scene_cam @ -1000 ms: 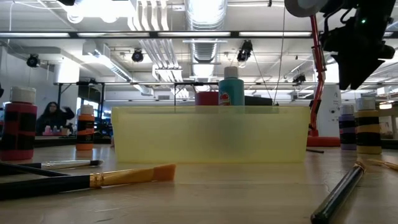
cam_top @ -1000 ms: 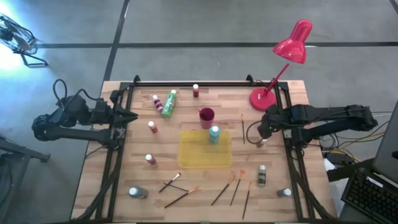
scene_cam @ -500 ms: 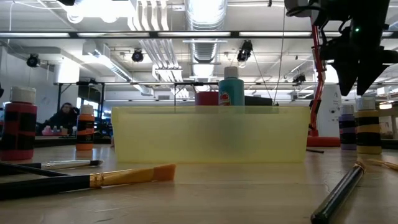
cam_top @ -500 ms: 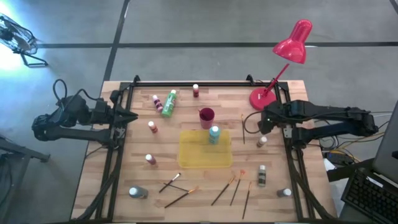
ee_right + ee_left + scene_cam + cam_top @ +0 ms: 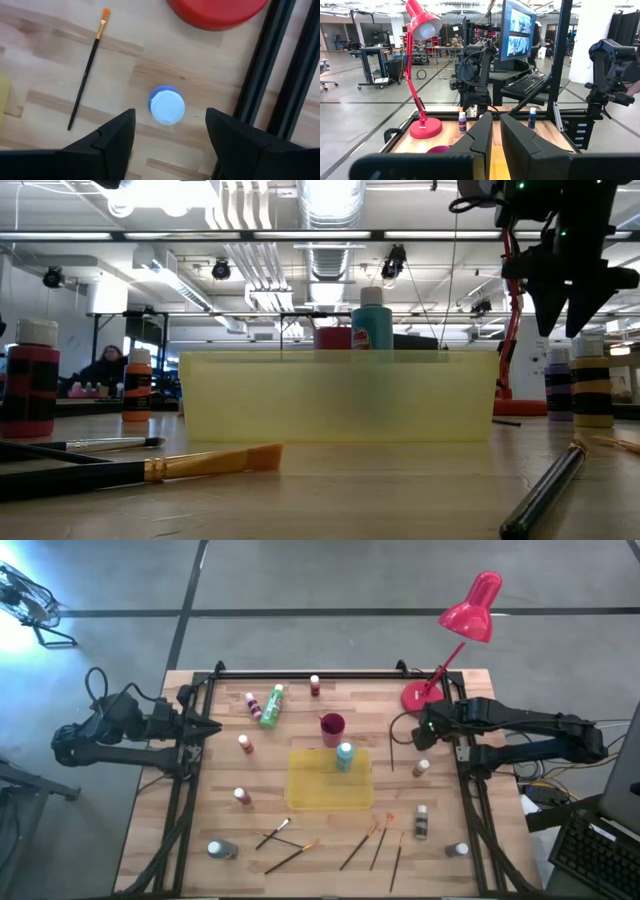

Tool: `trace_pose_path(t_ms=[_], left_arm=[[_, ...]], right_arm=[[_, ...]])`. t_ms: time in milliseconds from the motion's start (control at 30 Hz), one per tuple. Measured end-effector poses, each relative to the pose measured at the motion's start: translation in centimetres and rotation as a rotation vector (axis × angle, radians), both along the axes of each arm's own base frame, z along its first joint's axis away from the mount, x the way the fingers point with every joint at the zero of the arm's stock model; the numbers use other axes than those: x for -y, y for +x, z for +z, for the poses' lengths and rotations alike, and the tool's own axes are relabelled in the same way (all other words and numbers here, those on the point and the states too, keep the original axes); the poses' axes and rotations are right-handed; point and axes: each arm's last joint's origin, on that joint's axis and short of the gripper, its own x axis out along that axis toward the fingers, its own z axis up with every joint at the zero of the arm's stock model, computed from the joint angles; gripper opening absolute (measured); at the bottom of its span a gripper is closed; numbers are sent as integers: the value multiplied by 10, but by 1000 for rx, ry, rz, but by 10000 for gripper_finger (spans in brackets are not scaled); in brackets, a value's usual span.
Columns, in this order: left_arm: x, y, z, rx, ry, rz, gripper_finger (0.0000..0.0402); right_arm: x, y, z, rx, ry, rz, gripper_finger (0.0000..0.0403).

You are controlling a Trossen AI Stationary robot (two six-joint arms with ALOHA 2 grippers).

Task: Pick & Place Paint Supplies
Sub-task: Put the small purple paint bottle into the yellow bin

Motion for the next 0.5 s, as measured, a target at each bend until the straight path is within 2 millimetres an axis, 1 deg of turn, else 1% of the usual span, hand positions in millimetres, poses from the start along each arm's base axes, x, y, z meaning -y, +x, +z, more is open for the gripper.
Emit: trace_pose_path(t_ms=[133,300,500], left_arm=[[0,0,0,0,0,0,46],[0,0,0,0,0,0,46],[0,0,0,0,0,0,46]], right_arm=[[2,2,-4,7,12,-14,248],[4,6,-11,-37,28,-16,263],[7,16,-21,-106,45,-10,263]])
